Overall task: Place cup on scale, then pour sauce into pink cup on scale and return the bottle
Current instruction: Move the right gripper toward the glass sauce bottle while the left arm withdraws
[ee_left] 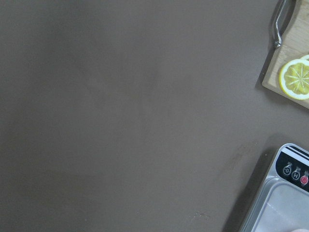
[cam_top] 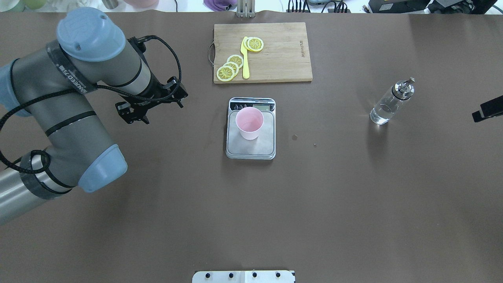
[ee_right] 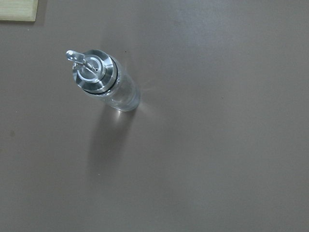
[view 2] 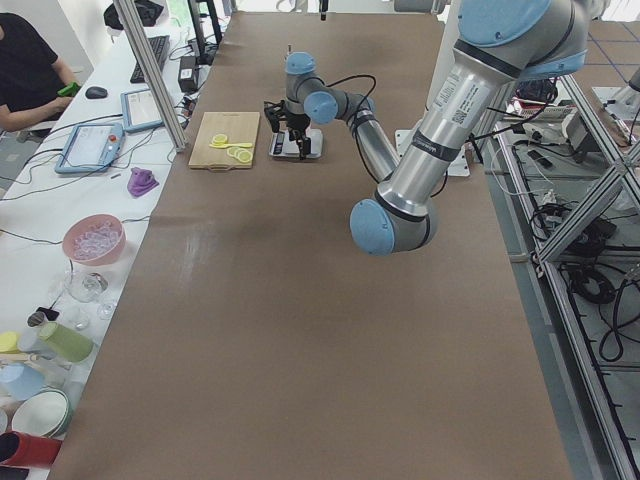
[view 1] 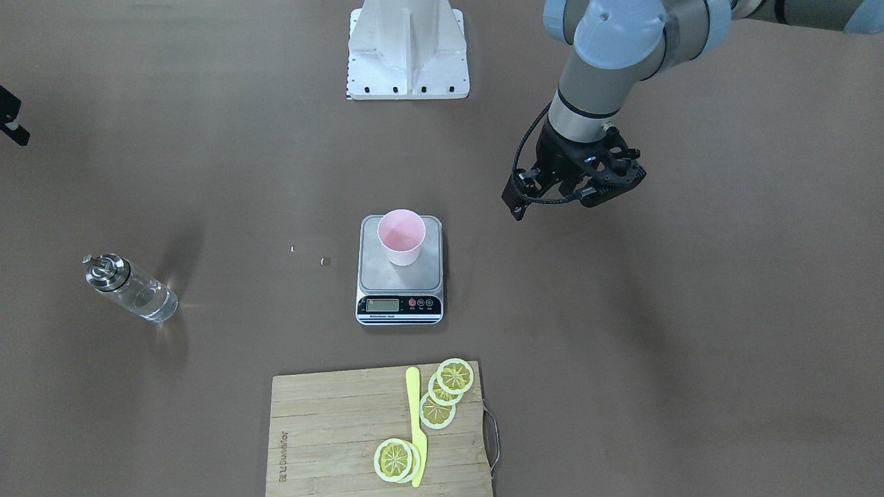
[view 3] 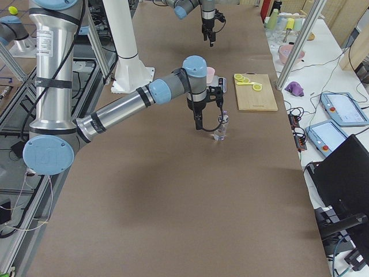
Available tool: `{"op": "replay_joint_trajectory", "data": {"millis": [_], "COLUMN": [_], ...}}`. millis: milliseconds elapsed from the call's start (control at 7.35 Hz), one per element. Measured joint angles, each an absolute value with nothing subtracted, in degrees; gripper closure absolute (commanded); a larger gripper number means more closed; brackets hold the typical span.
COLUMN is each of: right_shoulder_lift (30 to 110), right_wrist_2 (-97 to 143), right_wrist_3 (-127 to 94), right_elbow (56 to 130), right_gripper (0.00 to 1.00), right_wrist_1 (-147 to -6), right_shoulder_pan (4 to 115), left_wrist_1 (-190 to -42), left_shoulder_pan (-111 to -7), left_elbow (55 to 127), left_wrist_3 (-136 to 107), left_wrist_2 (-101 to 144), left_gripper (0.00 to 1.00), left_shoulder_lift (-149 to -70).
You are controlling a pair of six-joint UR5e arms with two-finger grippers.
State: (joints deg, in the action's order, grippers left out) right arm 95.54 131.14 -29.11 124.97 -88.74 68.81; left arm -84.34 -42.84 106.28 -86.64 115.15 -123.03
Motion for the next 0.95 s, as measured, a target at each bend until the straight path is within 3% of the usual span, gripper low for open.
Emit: {"op": "replay_joint_trajectory", "data": {"millis": [408, 952], "right_shoulder_lift": [100.4, 102.1], "right_wrist_2": [121.6, 110.4], "right_wrist_3": [-39.3, -48.6], "right_elbow": [125.2, 124.9], "right_gripper": [0.00, 0.00], "right_wrist_1": [-75.0, -68.2], "right_shoulder_pan": [60.1, 49.6], "left_wrist_1": [-84.5, -84.5], "left_shoulder_pan": [-43.0, -43.0], "left_elbow": [106.9, 107.0], "left_wrist_3": [-85.1, -84.9], "left_wrist_2": [115.0, 114.9], "left_gripper": [0.02, 0.02], "left_shoulder_lift": [-121.7, -121.1]}}
